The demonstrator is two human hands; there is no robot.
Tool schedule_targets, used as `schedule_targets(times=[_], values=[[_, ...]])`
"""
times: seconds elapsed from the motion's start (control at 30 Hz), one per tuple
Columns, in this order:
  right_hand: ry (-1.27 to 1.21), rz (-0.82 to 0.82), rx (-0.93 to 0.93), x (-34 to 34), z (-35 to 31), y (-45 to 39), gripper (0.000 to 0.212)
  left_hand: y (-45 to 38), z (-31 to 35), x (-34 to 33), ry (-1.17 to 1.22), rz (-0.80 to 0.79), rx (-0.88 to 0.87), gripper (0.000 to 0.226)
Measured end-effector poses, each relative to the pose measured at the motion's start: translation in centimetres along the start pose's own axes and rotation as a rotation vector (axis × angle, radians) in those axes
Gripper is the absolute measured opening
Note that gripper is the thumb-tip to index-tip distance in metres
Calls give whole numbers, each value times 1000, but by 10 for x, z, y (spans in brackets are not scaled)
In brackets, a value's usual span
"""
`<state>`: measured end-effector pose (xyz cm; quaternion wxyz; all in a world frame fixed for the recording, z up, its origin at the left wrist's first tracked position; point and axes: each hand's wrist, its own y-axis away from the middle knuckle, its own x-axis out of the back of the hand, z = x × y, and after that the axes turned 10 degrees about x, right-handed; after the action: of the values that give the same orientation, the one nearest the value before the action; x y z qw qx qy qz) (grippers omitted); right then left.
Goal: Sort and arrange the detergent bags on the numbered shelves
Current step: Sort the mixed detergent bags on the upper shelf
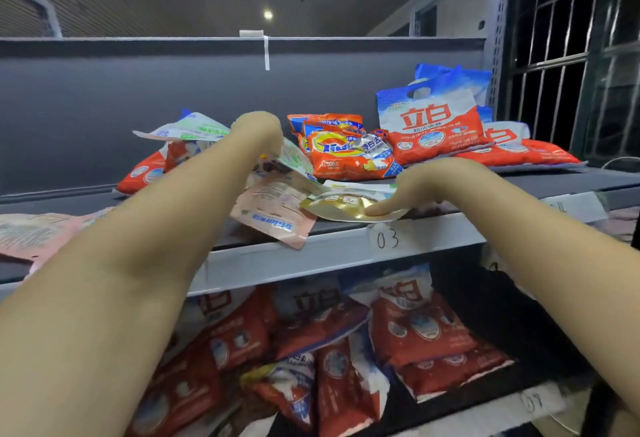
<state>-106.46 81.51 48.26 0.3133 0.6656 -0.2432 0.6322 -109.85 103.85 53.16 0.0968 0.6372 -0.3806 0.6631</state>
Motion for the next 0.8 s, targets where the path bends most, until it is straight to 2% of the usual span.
schedule_targets(times=[0.1, 0.17, 0.23, 0.3, 0.37, 0.43, 0.5, 0.6, 0.7, 0.77, 0.8], values=[[-66, -37, -88, 7, 2, -5, 106, 17, -19, 13, 44, -105, 10, 19], [-123, -28, -122, 7, -4, -8, 107, 27, -32, 14, 209, -186, 54, 23], [-154, 9, -132, 8, -12, -11, 103, 32, -42, 7, 569, -393, 112, 26], [-173, 45, -149, 10, -17, -14, 101, 34, -50, -2, 986, -633, 217, 19], [-258, 43, -166, 12, -20, -17, 99, 33, -55, -11, 1201, -721, 257, 7], [-392, 37, -167, 9, -20, -20, 94, 34, -57, -16, 1237, -697, 244, 6], [-591, 133, -140, 3, -17, -20, 76, 40, -55, -17, 1249, -641, 219, 17], [-983, 394, -124, -8, -4, -24, 20, 48, -52, -18, 1269, -577, 141, 31], [-1360, 554, -70, -14, 7, -23, 15, 57, -51, -20, 1369, -578, 58, 27], [-1522, 634, 23, -12, 13, -13, 9, 58, -56, -25, 1472, -534, 65, 40], [-1560, 686, 98, -9, 15, -7, 15, 61, -60, -27, 1531, -516, 68, 41]])
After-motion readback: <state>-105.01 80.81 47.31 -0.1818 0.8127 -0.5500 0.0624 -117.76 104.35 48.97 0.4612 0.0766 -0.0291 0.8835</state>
